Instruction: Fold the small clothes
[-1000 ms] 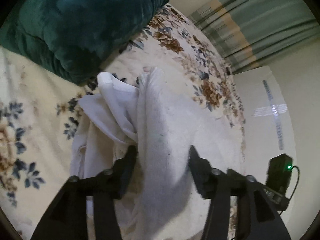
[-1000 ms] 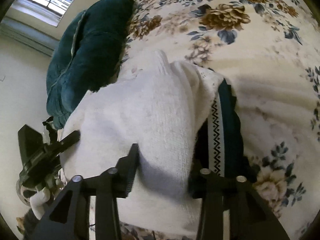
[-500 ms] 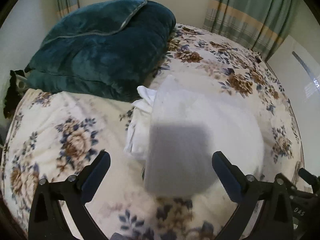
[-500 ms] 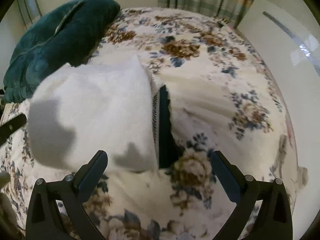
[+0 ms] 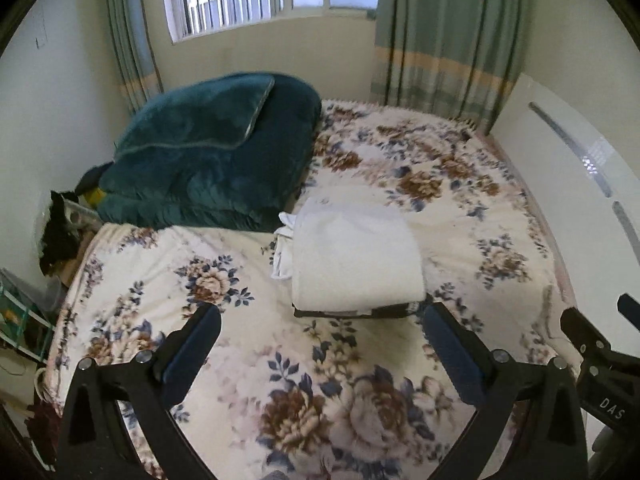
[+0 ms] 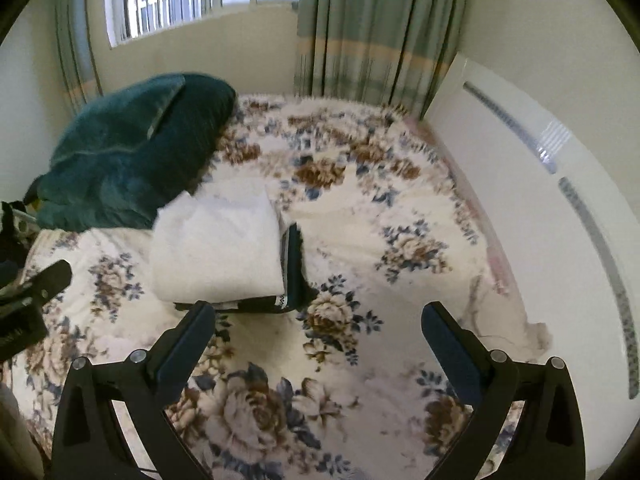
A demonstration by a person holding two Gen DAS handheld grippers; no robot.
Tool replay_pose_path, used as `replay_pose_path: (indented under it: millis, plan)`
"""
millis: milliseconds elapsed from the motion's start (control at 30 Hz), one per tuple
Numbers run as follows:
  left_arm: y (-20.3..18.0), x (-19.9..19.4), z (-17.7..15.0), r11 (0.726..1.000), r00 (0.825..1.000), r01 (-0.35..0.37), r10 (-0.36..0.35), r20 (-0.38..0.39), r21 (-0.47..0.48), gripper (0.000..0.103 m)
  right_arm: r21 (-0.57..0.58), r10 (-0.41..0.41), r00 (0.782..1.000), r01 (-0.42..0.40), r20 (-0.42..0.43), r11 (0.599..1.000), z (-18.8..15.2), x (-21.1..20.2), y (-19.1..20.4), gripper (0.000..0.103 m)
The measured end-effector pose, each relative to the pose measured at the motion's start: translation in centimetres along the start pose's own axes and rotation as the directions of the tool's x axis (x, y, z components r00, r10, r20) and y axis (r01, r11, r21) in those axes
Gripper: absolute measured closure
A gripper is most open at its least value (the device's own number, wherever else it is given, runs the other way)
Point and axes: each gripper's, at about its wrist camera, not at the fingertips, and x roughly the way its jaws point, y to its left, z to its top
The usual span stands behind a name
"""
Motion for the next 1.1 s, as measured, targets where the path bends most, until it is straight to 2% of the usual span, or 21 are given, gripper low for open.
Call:
replay_pose_path:
  millis: [167,267,467,733,1100]
  plan:
    - [-0.4,-7.8,-0.8,1.000,0.998,-0.011,0.011,0.062,-0.004,0.000,-0.001,0.010,0.996,-0.010,0.087,1.000,-0.5,-9.6,-1.2,0.000]
    - [-0.7,-11.6,-1.5,1.000,0.995,-0.028,0.027,0.095,0.002,0.000,-0.004,0.021,0.993,-0.021,0.117,1.000,-1.0,-13.4,-1.6,0.000]
    - [-0.7,-16.4,-3.1,0.999,0.991,-0.032,0.034,0.127,-0.014,0.000,-0.006,0.041,0.985,-0.041,0.166,0.999,-2.4,-19.8,-2.3,0.000]
    - [-0.9,-19.2,-4.1,0.999,0.989,-0.017,0.022,0.145,-0.036,0.000,-0.027,0.049,0.979,-0.045,0.197,0.999,-3.7,-23.9,-2.9,0.000]
    - [-1.4,-20.9,-4.6,0.999,0.984,-0.013,0.023,0.175,-0.053,0.000,-0.040,0.060,0.975,-0.052,0.215,0.998,-3.4,-24.5,-3.4,0.000]
